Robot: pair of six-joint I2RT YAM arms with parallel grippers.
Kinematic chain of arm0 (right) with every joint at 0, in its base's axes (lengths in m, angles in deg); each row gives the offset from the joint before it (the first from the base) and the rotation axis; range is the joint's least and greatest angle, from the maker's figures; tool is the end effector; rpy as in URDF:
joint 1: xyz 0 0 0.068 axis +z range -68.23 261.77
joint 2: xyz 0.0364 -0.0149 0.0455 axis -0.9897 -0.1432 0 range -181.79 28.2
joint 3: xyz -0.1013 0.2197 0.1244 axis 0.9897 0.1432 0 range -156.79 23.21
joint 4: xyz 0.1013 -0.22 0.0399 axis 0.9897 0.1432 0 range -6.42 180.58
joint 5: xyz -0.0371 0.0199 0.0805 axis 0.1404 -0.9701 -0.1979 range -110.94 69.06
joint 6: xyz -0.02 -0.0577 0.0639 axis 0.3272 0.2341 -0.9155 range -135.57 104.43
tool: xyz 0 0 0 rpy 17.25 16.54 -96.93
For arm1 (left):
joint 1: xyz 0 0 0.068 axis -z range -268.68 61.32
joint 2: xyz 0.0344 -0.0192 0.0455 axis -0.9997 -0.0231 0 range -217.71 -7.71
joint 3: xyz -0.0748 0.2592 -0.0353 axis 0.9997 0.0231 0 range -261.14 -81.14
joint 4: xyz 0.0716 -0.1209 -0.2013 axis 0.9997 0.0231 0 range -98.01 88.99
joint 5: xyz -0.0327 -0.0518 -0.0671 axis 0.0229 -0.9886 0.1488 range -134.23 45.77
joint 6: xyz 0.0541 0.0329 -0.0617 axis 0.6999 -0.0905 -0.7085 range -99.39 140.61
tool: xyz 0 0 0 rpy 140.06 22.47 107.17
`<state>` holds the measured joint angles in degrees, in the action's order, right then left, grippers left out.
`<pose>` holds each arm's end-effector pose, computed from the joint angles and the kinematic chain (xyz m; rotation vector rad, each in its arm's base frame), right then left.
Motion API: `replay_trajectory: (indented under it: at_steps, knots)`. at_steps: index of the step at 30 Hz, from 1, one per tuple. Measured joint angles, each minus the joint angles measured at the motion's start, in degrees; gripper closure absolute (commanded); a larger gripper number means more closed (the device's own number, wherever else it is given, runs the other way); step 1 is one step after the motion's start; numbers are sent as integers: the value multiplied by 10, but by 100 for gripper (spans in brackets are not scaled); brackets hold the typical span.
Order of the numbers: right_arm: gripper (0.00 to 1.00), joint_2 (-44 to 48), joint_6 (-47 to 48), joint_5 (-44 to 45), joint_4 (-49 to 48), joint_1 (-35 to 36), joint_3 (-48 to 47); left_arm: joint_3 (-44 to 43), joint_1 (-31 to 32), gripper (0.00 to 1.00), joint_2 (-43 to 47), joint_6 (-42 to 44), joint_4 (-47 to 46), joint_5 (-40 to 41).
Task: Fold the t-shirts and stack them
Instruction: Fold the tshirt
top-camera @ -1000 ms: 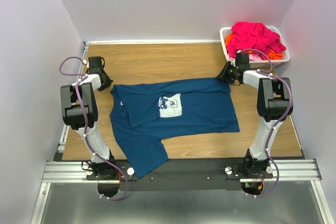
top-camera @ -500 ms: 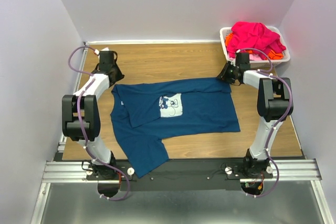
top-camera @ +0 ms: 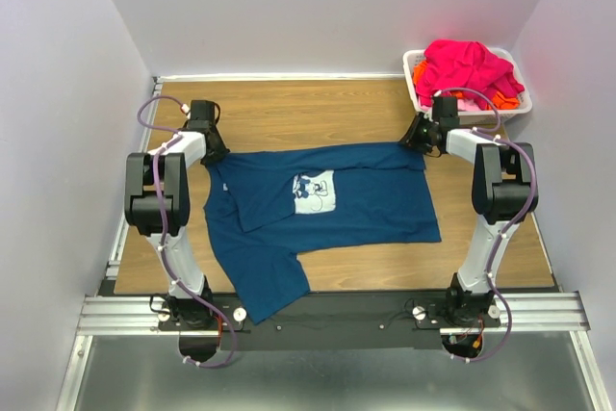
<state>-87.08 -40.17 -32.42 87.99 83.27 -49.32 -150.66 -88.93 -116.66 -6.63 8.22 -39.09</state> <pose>0.4424 0.0272 0.1301 0.3908 2.3893 0.4513 0.4055 0.0089 0.1384 -0.6375 2.4566 -0.0722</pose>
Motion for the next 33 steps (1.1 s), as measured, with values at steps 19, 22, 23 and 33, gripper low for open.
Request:
replay_trajectory:
  at_steps: [19, 22, 23, 33]
  knots:
    - [62, -12, 10, 41, 28, 5, -34, -59, -36, 87, -37, 20, 31, -1]
    - [62, -31, 12, 49, 45, 12, -67, -79, -38, 87, -50, 24, 41, -1]
    - [62, -38, 13, 52, 49, 15, -76, -96, -40, 86, -61, 25, 44, 0]
    - [62, -61, 44, 128, 100, 47, -130, -139, -44, 85, -92, 26, 51, -3]
